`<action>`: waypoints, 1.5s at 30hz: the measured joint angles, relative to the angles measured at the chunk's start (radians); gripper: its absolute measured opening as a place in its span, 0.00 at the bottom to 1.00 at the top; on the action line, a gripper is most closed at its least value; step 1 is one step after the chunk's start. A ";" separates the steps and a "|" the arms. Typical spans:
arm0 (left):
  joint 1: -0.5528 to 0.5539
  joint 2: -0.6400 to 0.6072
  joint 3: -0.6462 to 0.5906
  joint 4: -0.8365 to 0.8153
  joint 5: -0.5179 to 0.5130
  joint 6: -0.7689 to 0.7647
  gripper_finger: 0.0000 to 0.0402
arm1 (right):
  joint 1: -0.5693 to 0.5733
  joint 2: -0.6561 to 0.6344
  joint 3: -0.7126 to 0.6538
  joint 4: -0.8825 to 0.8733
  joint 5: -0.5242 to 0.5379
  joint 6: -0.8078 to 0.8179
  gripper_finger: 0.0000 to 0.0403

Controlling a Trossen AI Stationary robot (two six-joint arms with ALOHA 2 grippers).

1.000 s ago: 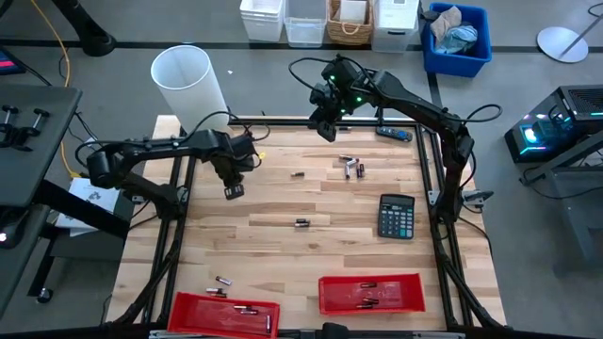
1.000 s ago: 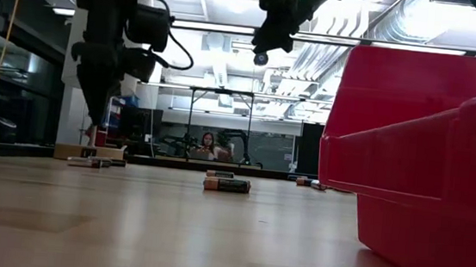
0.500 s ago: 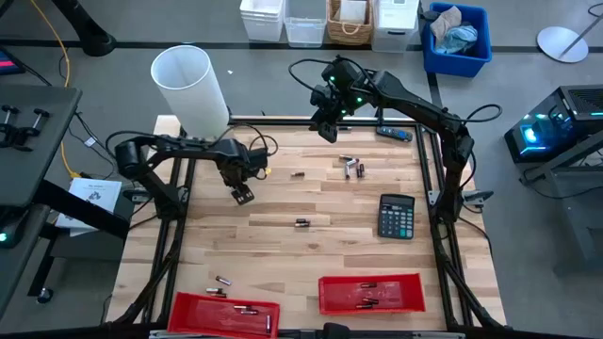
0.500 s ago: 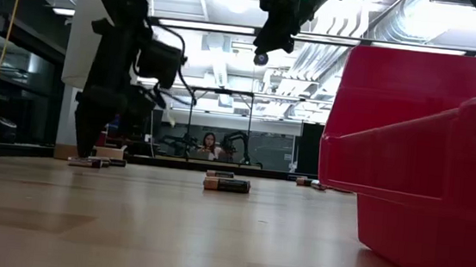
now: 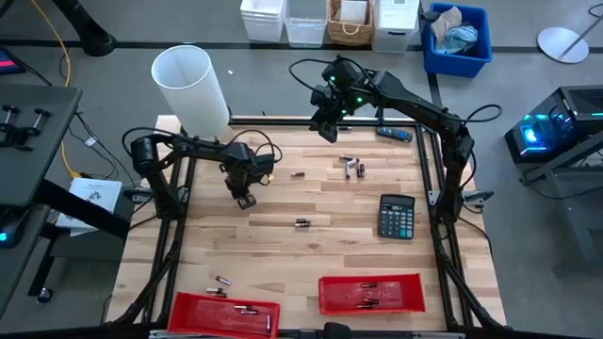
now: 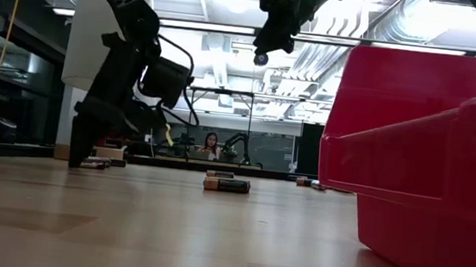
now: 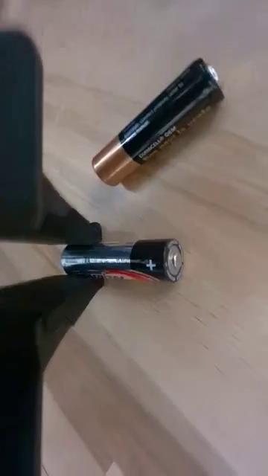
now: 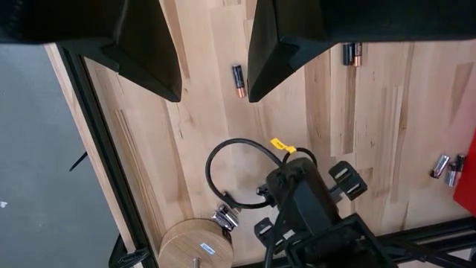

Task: Sort batteries
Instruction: Put the silver battery into the left red bin

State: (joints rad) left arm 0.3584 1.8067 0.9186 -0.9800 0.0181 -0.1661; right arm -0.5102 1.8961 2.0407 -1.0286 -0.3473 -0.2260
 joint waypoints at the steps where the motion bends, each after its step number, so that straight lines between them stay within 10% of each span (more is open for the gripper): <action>1: 0.001 -0.009 -0.003 0.002 0.003 -0.008 0.07 | 0.000 0.000 0.000 -0.001 0.000 0.000 0.37; 13: -0.062 -0.465 -0.017 -0.115 0.174 -0.118 0.07 | 0.000 0.000 0.000 0.001 0.003 -0.071 0.37; 20: -0.399 -0.661 0.051 -0.129 0.291 -0.237 0.07 | 0.000 0.000 0.000 0.023 -0.001 -0.114 0.37; 33: -1.074 -0.400 0.285 0.005 0.449 -0.576 0.07 | -0.001 0.000 0.000 0.070 -0.001 -0.147 0.37; 45: -1.181 -0.193 0.285 0.198 0.416 -0.504 0.22 | 0.006 0.001 0.000 0.079 0.000 0.063 0.37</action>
State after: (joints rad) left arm -0.8223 1.6142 1.2034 -0.7823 0.4343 -0.6697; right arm -0.5040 1.8969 2.0407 -0.9492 -0.3477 -0.1632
